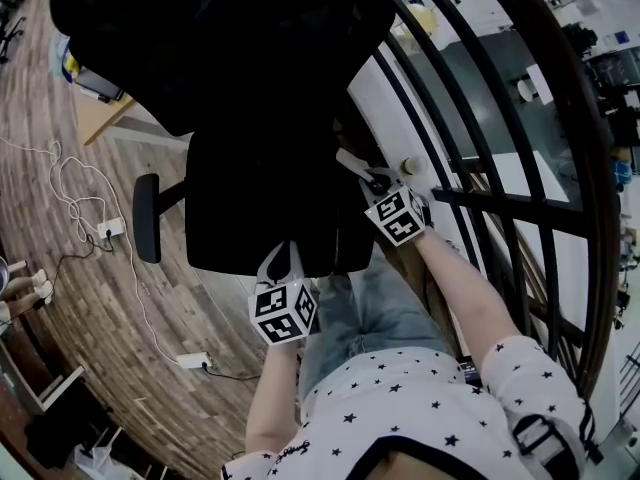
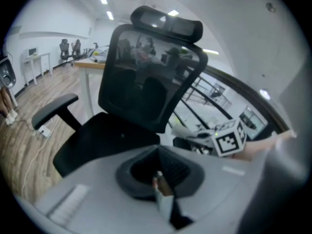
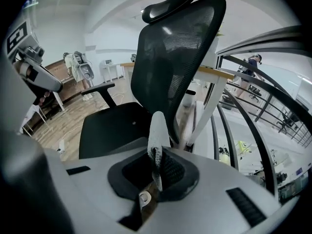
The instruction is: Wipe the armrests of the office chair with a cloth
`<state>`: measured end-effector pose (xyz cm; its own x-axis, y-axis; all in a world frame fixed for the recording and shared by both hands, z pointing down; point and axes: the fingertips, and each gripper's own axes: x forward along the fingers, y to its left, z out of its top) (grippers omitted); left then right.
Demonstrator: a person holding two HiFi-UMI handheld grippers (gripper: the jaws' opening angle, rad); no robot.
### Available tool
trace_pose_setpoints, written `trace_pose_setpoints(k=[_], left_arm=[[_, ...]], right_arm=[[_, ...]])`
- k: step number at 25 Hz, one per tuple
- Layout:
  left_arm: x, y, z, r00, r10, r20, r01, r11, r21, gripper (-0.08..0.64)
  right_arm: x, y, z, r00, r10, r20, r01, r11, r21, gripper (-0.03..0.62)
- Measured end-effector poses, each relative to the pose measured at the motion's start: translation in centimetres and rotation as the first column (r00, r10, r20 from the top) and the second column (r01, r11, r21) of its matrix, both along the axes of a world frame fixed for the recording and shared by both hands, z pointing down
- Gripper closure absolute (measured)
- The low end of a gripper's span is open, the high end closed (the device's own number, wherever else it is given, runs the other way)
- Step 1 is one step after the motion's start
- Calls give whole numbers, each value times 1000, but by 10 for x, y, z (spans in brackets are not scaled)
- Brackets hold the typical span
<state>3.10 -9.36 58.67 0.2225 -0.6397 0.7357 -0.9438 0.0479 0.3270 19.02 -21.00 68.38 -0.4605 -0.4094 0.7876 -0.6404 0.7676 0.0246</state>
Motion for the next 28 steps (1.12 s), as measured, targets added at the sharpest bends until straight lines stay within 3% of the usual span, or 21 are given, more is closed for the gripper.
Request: trace_pose_setpoints(k=[28], left_arm=[[-2, 24, -2, 1000, 1, -10, -1, 1000, 1, 552]], right_arm=[[-4, 19, 9, 998, -8, -59, 8, 1000, -4, 566]])
